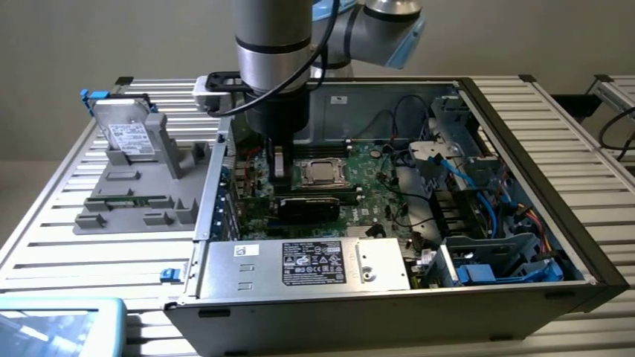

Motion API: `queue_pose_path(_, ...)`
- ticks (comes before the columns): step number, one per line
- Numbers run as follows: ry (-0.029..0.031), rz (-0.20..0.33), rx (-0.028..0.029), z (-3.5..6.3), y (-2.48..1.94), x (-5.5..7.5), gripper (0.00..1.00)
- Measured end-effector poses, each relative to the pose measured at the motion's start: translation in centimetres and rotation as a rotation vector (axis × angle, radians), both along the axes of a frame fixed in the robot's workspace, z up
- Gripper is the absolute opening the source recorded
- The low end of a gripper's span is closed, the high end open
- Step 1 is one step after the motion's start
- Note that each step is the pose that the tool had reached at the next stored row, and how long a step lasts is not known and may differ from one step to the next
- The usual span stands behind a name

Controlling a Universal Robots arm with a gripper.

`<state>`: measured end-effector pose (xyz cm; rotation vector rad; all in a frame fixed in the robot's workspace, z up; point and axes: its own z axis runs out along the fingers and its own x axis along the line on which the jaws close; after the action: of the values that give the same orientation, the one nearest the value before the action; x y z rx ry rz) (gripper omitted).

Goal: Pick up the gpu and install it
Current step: 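Press down on the gpu until it lock into place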

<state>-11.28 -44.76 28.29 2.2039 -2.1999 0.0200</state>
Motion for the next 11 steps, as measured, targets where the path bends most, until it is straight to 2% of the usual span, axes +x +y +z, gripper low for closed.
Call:
queue_pose_path(6, -0.0014, -0.001, -0.0113, -0.75, 0.11, -0.3, 0.12)
queue_pose_path(11, -0.0019, -0.001, -0.0118, -1.51, 0.11, -0.4, 0.12)
